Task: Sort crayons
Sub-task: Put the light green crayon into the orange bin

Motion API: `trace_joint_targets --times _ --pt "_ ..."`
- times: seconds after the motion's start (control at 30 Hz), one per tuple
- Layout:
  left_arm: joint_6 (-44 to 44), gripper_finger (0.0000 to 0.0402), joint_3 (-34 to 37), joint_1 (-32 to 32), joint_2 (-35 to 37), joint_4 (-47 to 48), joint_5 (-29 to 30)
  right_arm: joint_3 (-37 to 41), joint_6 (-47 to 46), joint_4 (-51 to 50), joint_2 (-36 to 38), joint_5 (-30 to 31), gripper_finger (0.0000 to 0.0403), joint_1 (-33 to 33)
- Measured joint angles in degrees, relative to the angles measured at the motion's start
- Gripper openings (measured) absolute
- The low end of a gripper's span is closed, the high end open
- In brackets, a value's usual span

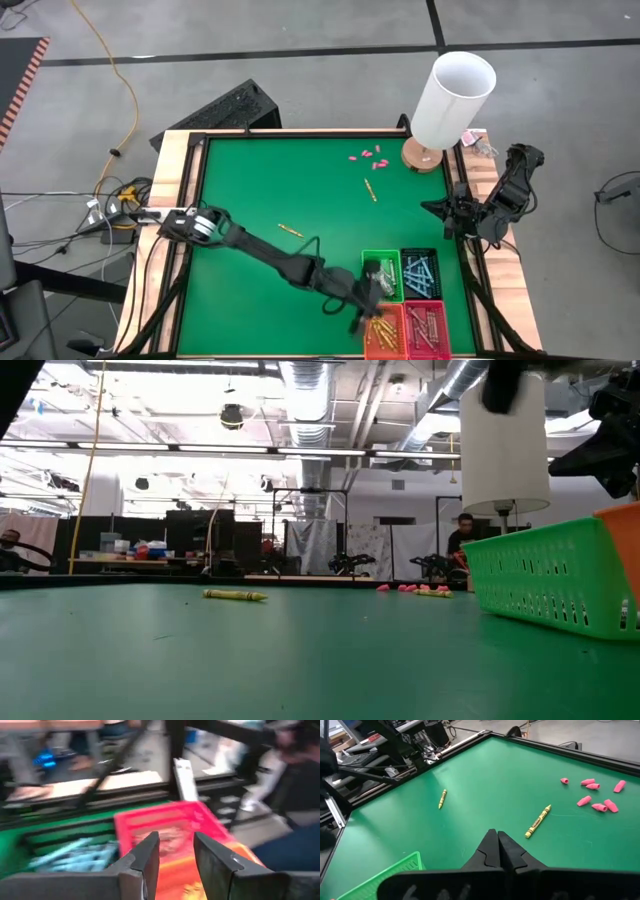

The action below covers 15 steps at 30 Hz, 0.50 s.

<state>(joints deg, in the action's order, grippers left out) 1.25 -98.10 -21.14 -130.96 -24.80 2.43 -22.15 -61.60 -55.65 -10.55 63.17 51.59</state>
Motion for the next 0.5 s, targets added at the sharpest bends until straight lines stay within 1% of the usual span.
trace_joint_targets --times 0.1,0.2,0.3,0.33,0.43,0.47,0.5 --pt "0.0 0.0111 0.0 1.9 5.1 6.1 5.5 0.0 0.0 0.1 0.0 0.0 0.0000 0.0" --pt "0.1 0.0110 -0.2 4.6 9.9 11.7 12.7 0.0 0.0 0.3 0.0 0.0 0.0000 0.0" --pt "3.8 0.0110 -0.1 8.0 11.8 15.2 19.6 0.0 -0.1 0.4 0.0 0.0 0.0000 0.0" --pt "5.5 0.0110 0.0 9.2 12.1 15.7 20.9 0.0 -0.3 0.4 0.0 0.0 0.0000 0.0" --pt "8.3 0.0110 0.0 12.9 12.2 15.4 21.2 0.0 -0.3 0.4 0.0 0.1 0.0000 0.0" --pt "7.7 0.0110 0.0 14.2 12.2 15.9 19.5 0.0 -0.3 0.4 0.0 0.1 0.0000 0.0" --pt "6.2 0.0110 0.0 15.5 12.2 17.2 16.6 0.0 -0.3 0.4 0.0 0.1 0.0000 0.0"
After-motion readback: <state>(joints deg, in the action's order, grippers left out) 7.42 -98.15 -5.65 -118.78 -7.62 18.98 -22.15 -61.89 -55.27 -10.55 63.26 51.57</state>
